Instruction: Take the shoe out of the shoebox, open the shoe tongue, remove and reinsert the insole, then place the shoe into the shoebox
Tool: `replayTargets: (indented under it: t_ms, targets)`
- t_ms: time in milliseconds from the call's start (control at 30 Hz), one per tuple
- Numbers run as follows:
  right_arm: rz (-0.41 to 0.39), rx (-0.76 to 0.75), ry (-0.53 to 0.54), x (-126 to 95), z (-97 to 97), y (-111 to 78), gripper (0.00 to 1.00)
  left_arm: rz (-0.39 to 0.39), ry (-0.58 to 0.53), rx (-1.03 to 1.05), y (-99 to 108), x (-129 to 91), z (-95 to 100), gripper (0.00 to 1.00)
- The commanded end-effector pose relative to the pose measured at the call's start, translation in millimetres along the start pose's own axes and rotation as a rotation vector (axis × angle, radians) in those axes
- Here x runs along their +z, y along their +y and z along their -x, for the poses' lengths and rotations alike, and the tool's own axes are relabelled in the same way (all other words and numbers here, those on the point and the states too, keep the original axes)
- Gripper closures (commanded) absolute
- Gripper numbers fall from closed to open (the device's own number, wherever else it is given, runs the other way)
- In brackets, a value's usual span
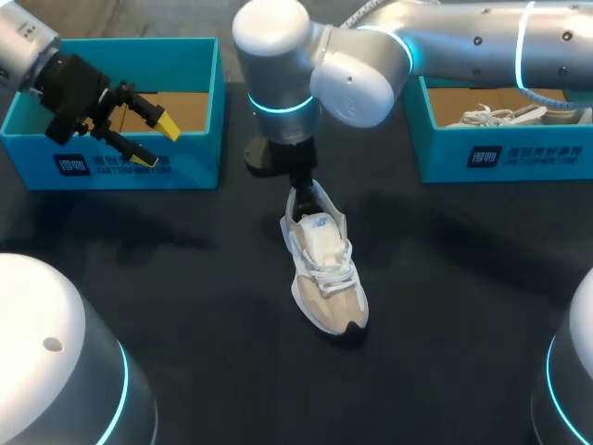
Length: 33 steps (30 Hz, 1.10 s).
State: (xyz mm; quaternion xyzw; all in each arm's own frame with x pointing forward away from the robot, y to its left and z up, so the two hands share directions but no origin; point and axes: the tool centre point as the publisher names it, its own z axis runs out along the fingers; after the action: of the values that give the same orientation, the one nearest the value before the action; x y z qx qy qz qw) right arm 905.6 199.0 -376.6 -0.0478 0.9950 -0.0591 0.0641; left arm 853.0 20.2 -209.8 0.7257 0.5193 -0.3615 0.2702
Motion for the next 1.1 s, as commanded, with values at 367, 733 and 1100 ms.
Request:
replayTargets:
  t_ms: [367, 733, 1100]
  targets:
    - [0.014, 0.052, 0.039, -8.3, -4.4, -2.7, 1.00, 0.001, 0.003, 0.001, -0.1, 0.3, 0.2, 0.00]
    - [-0.031, 0.071, 0.064, -85.4, 9.7, -21.5, 1.00, 0.001, 0.003, 0.001, -0.1, 0.3, 0.2, 0.00]
    - [0.006, 0.127, -0.014, -173.2, 24.5, -43.3, 1.00, 0.001, 0.003, 0.001, -0.1, 0.3, 0.2, 0.00]
